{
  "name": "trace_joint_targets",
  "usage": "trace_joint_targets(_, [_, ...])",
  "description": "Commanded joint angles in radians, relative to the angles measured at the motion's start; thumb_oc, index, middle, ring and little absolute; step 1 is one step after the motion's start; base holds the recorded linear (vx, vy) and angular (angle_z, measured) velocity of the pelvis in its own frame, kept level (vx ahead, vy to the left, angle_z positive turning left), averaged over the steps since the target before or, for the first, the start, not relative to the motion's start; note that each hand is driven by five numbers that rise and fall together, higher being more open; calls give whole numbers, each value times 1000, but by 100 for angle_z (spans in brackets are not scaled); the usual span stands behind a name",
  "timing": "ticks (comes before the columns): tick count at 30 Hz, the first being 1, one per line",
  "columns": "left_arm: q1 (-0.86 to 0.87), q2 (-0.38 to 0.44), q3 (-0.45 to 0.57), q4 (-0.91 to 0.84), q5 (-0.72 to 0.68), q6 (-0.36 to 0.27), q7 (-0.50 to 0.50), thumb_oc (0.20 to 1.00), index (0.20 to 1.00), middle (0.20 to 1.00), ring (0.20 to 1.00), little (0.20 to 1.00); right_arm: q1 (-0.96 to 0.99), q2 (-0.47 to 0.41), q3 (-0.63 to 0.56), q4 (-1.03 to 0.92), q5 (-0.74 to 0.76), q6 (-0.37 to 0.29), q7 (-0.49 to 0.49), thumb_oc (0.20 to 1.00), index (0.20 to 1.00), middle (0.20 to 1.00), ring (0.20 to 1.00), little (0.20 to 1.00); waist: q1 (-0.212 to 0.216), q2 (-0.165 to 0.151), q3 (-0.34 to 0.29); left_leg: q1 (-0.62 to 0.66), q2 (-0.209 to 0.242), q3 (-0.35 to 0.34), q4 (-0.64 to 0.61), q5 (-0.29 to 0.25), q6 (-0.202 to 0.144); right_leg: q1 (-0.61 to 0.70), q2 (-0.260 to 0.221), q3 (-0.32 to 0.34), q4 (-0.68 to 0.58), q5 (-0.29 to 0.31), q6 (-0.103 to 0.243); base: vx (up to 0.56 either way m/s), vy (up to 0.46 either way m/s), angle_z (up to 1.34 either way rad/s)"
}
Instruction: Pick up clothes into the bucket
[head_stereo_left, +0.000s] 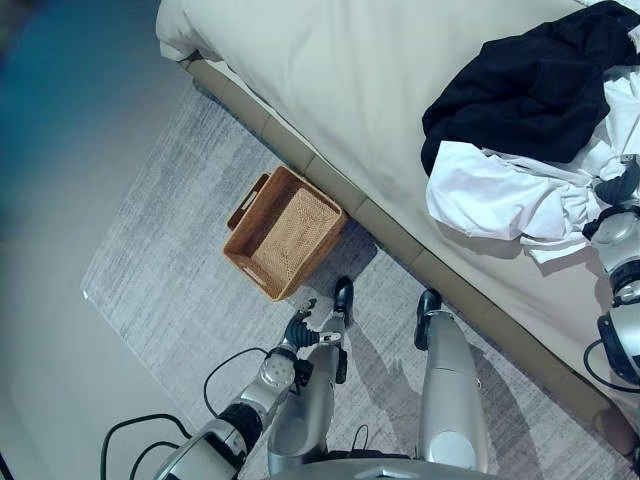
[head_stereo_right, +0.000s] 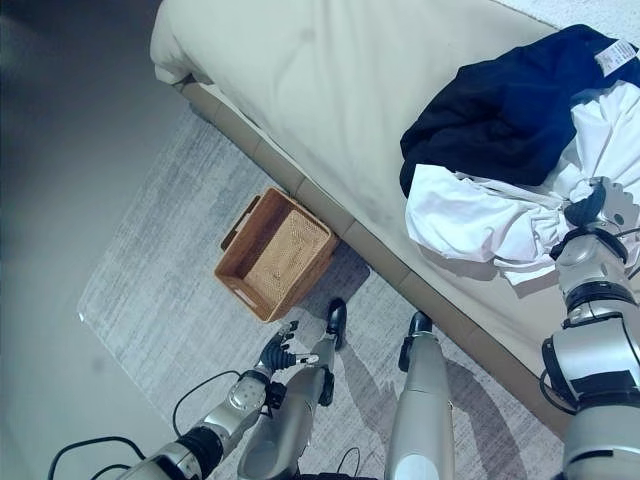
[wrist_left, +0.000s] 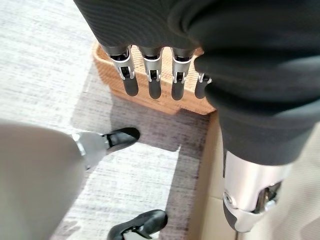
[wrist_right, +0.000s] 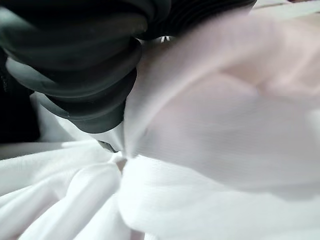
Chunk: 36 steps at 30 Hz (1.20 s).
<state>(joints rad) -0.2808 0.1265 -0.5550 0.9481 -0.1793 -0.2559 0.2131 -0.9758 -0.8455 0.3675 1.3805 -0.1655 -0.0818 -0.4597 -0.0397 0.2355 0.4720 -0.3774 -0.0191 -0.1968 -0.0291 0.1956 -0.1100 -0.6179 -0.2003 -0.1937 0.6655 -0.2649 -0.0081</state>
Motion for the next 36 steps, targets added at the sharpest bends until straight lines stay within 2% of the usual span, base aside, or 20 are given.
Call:
trace_joint_targets(1, [-30,15,58,46,-17,-14,-3,1000,1000,1000,1000,1000,-51,-73,5,-33,78,-22,-42,200,200,200,200,200,-28,-71,26,74,-5,28,55,-107,30,144,6,44,-221,136,82,10,6,-5])
trace_joint_targets(2, [-30,15,58,46,-17,-14,-3,1000,1000,1000,1000,1000,-51,-73,5,-33,78,-22,-42,200,200,200,200,200,-28,-71,27,74,-5,28,55,-108,30,145,7,44,-221,136,82,14,17,-6])
trace_joint_targets(4, [-20,28,71,56,-13,-16,-2,1000,1000,1000,1000,1000,-66,-86,7,-82,83,-33,-58,200,200,200,200,200,-30,-92,8,81,-1,34,68,-117,31,170,16,44,-253,155,84,19,24,-4])
trace_joint_targets(8, [23,64,132,94,-27,-23,0,1000,1000,1000,1000,1000,-133,-128,30,-243,93,-59,-92,200,200,200,200,200,-41,-161,-30,111,7,69,107,-157,35,232,41,68,-318,188,93,50,34,-9])
trace_joint_targets(10, [66,96,182,118,-31,-25,-3,1000,1000,1000,1000,1000,-187,-159,39,-370,90,-77,-117,200,200,200,200,200,-45,-206,-76,143,16,102,120,-183,40,286,63,89,-386,222,106,99,55,-42])
trace_joint_targets(11, [66,97,182,117,-31,-25,-3,1000,1000,1000,1000,1000,-186,-159,38,-371,90,-76,-117,200,200,200,200,200,-44,-207,-75,144,16,103,120,-184,40,287,64,91,-388,223,106,121,90,-72])
trace_joint_targets(12, [94,113,210,124,-36,-27,-5,1000,1000,1000,1000,1000,-223,-178,38,-431,104,-92,-125,200,200,200,200,200,-44,-232,-103,176,19,130,125,-205,41,325,76,110,-428,240,117,56,59,-64])
trace_joint_targets(13, [93,114,210,124,-36,-27,-5,1000,1000,1000,1000,1000,-224,-178,37,-431,104,-91,-125,200,200,200,200,200,-44,-232,-104,174,19,130,123,-202,42,324,76,111,-432,245,117,97,104,-75])
trace_joint_targets(14, [116,126,233,121,-41,-31,-12,1000,1000,1000,1000,1000,-253,-199,38,-480,127,-105,-110,200,200,200,200,200,-44,-252,-134,188,20,153,129,-215,42,348,82,127,-476,262,125,37,49,-46])
trace_joint_targets(15, [117,126,234,121,-41,-31,-12,1000,1000,1000,1000,1000,-253,-199,39,-479,128,-105,-110,200,200,200,200,200,-43,-251,-133,190,21,155,129,-216,42,350,83,129,-479,263,125,68,67,-43])
trace_joint_targets(20, [165,154,274,88,-45,-36,-22,1000,1000,1000,1000,1000,-369,-224,64,-589,140,-115,-124,200,200,200,200,200,-34,-287,-209,242,30,214,142,-250,45,421,96,164,-574,302,140,80,75,-37])
trace_joint_targets(23, [176,170,280,59,-41,-36,-25,1000,1000,1000,1000,1000,-409,-235,76,-596,162,-129,-113,200,200,200,200,200,-27,-298,-251,276,32,231,138,-262,51,455,99,175,-586,301,142,84,51,-32])
trace_joint_targets(30, [192,182,262,-62,-39,-39,-39,1000,1000,1000,1000,1000,-457,-268,97,-607,181,-129,-110,200,200,200,200,200,-31,-309,-341,367,29,223,77,-265,62,532,96,156,-592,280,144,92,26,-1])
trace_joint_targets(36, [198,217,225,-278,-60,-51,-81,1000,1000,1000,1000,1000,-440,-275,116,-608,193,-119,-61,200,200,200,200,200,-36,-312,-399,427,30,211,29,-258,66,583,94,136,-595,266,144,65,7,13])
